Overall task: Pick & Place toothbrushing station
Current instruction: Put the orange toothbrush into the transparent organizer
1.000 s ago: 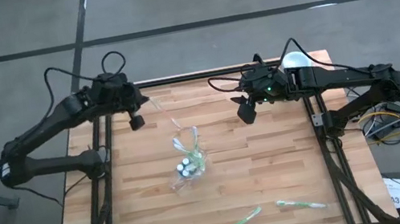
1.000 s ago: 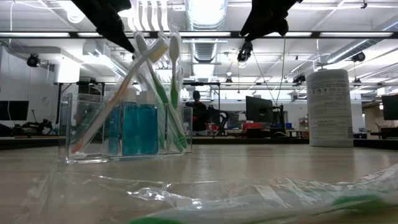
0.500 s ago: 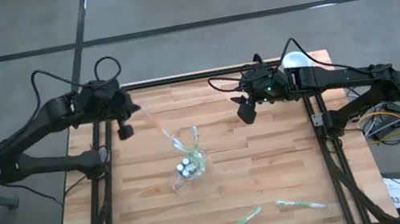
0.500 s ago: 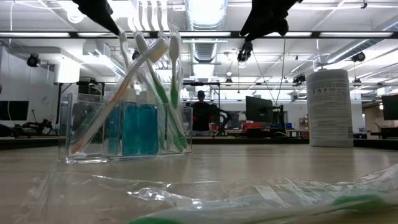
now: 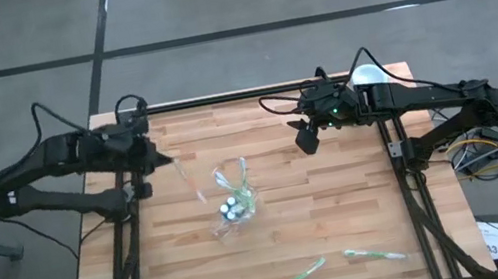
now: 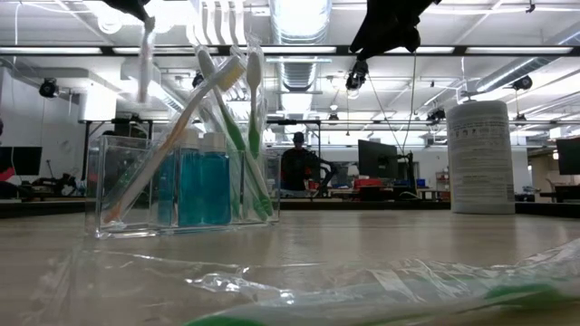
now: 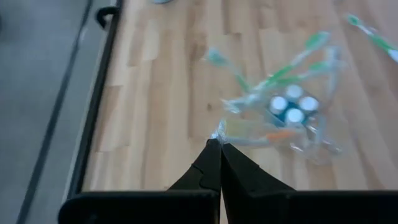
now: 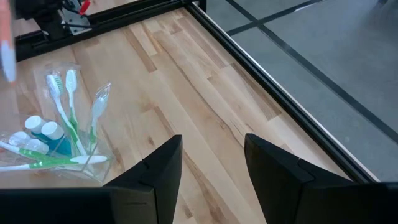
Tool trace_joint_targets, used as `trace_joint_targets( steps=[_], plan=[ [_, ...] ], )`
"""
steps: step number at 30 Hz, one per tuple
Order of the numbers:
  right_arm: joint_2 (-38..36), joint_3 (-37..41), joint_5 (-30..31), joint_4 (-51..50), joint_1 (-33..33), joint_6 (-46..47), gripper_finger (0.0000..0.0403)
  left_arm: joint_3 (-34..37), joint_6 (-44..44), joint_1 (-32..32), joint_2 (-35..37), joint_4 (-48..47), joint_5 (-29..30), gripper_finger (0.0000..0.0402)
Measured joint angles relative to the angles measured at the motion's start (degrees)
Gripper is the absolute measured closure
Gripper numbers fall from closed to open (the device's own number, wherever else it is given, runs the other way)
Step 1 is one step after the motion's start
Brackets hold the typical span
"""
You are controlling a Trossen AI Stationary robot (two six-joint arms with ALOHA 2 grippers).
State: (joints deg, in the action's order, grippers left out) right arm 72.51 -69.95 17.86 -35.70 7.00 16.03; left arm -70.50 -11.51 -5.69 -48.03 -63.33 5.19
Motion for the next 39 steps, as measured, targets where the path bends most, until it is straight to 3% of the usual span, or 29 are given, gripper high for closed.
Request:
trace_joint_targets(
  steps=[16, 30, 39],
  plan=[
    [0.00, 0.00, 0.00, 0.00, 0.00, 0.00, 0.0234, 6.55, 3.02, 12.15, -4.89, 7.34, 0.22, 0.0401],
    [0.00, 0.00, 0.00, 0.00, 0.00, 0.00, 0.0234, 11.66, 4.11, 13.09, -9.63, 12.40, 0.50, 0.0401],
    [0.00, 0.00, 0.00, 0.00, -0.01, 0.00, 0.0234, 12.85, 13.31, 13.18, -10.01, 12.79, 0.31, 0.0398]
  ],
)
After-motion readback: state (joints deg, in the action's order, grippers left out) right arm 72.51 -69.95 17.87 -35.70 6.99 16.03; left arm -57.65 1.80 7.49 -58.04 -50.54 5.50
